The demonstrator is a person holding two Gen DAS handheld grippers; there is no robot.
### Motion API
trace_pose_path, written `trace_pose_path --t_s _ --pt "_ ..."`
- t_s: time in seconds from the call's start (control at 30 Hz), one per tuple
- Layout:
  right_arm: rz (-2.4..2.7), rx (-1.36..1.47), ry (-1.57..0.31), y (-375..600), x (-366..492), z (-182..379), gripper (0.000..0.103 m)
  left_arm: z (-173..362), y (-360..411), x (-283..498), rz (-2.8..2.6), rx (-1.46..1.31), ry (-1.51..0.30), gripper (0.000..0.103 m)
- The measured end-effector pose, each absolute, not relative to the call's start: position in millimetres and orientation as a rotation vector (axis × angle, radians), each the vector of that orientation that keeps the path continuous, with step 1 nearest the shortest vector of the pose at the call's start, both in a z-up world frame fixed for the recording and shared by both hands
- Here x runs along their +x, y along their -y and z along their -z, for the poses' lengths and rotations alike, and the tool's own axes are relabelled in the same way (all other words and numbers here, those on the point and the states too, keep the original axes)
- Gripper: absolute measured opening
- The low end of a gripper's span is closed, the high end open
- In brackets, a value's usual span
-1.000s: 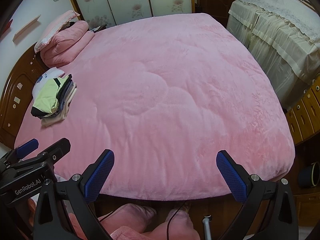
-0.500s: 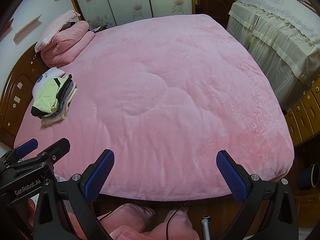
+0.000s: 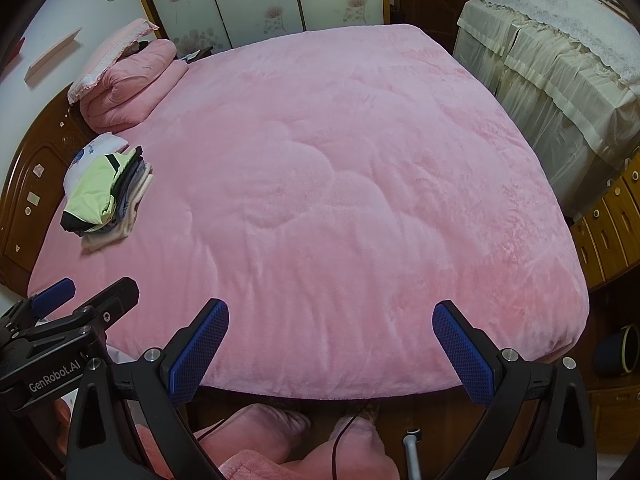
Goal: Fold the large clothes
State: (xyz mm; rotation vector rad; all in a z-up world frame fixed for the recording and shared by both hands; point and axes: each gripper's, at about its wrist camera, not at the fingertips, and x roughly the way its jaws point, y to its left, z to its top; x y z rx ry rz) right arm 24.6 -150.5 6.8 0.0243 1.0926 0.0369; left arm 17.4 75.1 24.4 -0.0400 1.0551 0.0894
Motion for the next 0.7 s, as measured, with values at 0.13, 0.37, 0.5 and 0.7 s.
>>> trace_pose_path --t_s 0.13,0.37,0.5,0.7 --pt "-0.035 0.025 -1.092 148.8 23.4 -6.7 0.103 -24.3 -75.2 17.4 -0.089 -0.039 -1.056 0.103" --pt "-0.034 0.025 -1.093 147.5 22.5 -6.6 0.103 -24.3 -73.3 18.5 -0.09 -0.04 -1.057 0.103" --pt "-0.032 0.025 -1.093 147.0 22.2 -6.5 0.103 -23.7 -74.7 19.4 -0.089 -0.039 -1.059 0.103" --pt "-0.03 0.028 -1.096 146.1 22.3 -6.6 0.103 -23.1 -74.3 19.4 -0.088 -0.037 -1.06 0.103"
